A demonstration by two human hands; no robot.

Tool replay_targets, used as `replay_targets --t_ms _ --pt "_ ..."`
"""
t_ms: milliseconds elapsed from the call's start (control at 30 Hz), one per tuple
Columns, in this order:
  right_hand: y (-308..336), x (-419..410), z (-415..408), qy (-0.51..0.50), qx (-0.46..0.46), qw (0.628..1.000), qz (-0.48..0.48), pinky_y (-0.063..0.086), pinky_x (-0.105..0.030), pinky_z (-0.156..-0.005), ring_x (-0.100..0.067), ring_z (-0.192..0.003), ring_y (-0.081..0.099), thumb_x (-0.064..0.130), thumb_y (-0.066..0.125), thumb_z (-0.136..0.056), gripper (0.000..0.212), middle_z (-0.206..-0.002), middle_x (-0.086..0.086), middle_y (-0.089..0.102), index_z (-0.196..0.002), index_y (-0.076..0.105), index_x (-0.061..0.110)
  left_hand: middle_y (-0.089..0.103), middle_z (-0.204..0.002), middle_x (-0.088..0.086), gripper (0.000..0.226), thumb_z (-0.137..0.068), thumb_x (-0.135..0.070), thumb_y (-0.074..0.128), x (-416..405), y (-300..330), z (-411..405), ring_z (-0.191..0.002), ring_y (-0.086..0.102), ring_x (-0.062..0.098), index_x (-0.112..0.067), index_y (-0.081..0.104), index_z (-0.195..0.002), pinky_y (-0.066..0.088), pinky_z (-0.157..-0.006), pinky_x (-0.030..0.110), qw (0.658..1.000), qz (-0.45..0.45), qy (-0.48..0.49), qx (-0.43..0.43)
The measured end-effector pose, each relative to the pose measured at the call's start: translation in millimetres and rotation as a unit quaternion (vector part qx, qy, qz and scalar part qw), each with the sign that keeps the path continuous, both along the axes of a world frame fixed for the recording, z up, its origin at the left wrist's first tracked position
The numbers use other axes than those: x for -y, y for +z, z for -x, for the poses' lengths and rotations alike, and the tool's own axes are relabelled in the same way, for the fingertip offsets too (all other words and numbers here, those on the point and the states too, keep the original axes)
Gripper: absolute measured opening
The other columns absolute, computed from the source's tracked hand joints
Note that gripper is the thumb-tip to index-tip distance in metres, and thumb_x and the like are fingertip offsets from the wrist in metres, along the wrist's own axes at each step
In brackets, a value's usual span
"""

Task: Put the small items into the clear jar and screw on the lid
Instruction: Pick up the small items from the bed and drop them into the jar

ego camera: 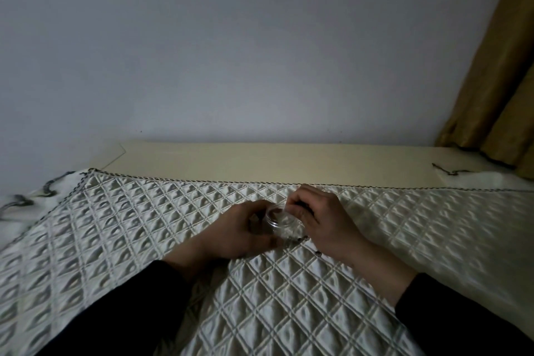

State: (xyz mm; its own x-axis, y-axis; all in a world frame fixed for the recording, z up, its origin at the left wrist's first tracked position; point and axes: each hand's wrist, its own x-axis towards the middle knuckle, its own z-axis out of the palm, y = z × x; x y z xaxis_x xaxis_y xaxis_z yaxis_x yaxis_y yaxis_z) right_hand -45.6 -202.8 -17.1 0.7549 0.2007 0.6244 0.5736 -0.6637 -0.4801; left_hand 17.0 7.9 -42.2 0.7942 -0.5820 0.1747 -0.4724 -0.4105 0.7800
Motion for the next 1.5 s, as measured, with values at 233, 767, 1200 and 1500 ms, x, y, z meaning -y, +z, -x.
replay_targets --t_ms 233,767,1200,1500 --pt "0 1 0 0.003 0.003 1.0 0.002 0.041 -0.021 -0.069 -0.01 -0.073 0.052 0.006 0.065 -0.092 0.009 -0.078 0.007 0.055 -0.083 0.065 0.01 0.085 -0.112 0.012 0.064 -0.067 -0.061 0.086 0 1 1 -0.11 0.079 0.043 -0.024 0.077 -0.118 0.066 -0.098 0.06 1.0 0.003 -0.01 0.006" --pt "2 1 3 0.028 0.032 0.999 0.001 0.051 -0.028 -0.077 -0.017 -0.086 0.065 -0.005 0.062 -0.09 0.02 -0.091 -0.009 0.067 -0.102 0.075 0.005 0.086 -0.115 0.007 0.066 -0.066 -0.059 0.088 1 -2 -2 -0.111 0.082 0.038 -0.026 0.078 -0.123 0.066 -0.1 0.06 1.0 0.008 0.0 -0.001" --pt "2 9 5 -0.012 0.02 1.0 -0.012 0.039 -0.014 -0.064 -0.009 -0.069 0.057 -0.014 0.055 -0.081 0.027 -0.081 0.0 0.065 -0.082 0.067 0.011 0.086 -0.119 0.004 0.068 -0.067 -0.058 0.085 -1 -1 -2 -0.114 0.083 0.032 -0.027 0.077 -0.127 0.066 -0.103 0.058 1.0 -0.002 -0.007 0.008" --pt "-1 23 7 -0.01 -0.167 0.985 -0.04 0.045 -0.024 -0.055 -0.002 -0.053 0.052 0.024 0.065 -0.075 0.005 -0.059 0.012 0.059 -0.077 0.065 0.02 0.086 -0.122 0.006 0.072 -0.067 -0.059 0.086 -1 -2 -2 -0.118 0.081 0.034 -0.024 0.077 -0.13 0.064 -0.106 0.058 1.0 0.015 -0.015 0.01"
